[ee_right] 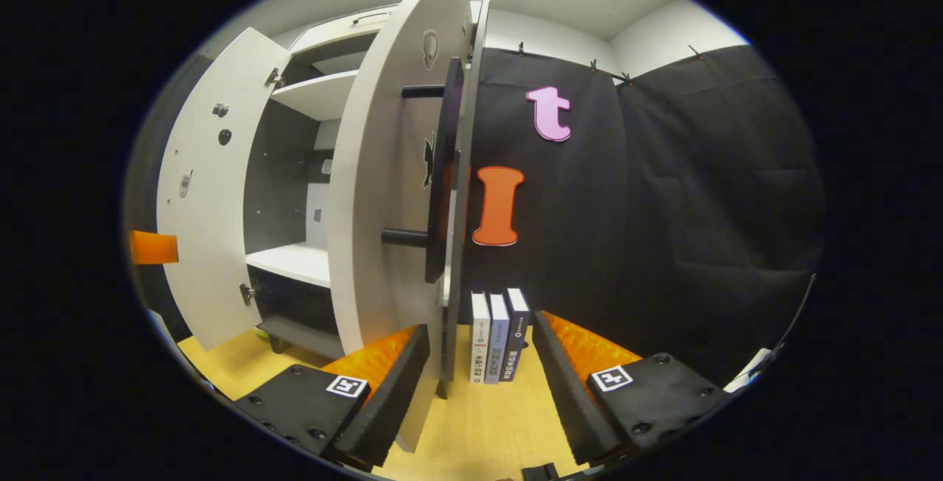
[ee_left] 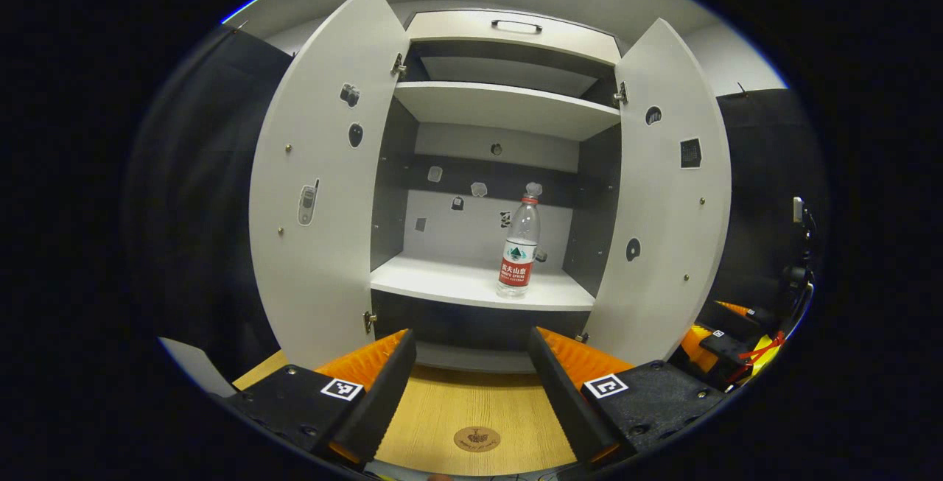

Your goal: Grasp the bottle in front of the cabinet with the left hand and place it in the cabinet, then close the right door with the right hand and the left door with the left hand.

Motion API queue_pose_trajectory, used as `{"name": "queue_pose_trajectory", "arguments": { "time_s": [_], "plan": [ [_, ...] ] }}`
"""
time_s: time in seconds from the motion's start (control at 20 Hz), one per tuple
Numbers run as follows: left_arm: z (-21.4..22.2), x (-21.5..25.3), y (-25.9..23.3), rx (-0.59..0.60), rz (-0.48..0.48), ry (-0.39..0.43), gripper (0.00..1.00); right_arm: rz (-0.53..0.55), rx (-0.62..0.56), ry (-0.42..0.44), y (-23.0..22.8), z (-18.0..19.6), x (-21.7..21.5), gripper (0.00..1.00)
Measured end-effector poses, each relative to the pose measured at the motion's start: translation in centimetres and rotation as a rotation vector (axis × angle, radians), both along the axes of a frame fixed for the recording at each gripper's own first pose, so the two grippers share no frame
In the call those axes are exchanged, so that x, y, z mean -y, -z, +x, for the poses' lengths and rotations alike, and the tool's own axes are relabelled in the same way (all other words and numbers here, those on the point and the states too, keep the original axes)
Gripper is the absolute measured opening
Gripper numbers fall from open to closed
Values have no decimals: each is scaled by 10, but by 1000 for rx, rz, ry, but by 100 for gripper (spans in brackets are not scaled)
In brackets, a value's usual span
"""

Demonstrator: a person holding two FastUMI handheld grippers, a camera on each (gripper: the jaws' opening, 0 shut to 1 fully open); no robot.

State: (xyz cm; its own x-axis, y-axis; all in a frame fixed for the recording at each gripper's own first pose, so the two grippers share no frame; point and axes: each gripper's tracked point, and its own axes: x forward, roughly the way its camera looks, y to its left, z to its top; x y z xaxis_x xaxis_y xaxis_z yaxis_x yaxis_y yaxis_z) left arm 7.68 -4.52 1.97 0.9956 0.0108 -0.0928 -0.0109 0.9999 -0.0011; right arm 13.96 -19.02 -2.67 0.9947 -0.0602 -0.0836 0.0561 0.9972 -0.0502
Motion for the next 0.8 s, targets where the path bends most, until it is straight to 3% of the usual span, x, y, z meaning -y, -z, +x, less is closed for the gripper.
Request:
{"name": "queue_pose_trajectory", "arguments": {
  "time_s": [0.15, 0.25, 0.3, 0.35, 0.5, 0.55, 0.6, 0.8],
  "plan": [
    [-5, -10, 2, -7, -13, -5, 94, 10, 14, -24, -3, 6, -26, 87],
    [-8, -22, 2, -11, 4, -6, 94, 26, 26, -34, -2, 10, -43, 87],
    [-5, -30, 3, -9, 13, -6, 95, 35, 30, -37, -2, 13, -52, 94],
    [-5, -36, 3, -7, 15, -3, 94, 43, 35, -36, -1, 18, -60, 87],
    [1, -57, 2, -1, 15, 10, 95, 47, 58, -9, 0, 31, -81, 87],
    [5, -63, 2, -1, 15, 17, 95, 47, 68, -1, 0, 35, -90, 94],
    [8, -69, 3, 0, 14, 26, 96, 47, 77, 6, 0, 40, -97, 87],
    [21, -94, 9, 6, 47, 42, 95, 40, 92, 22, 2, 65, -129, 87]
  ]
}}
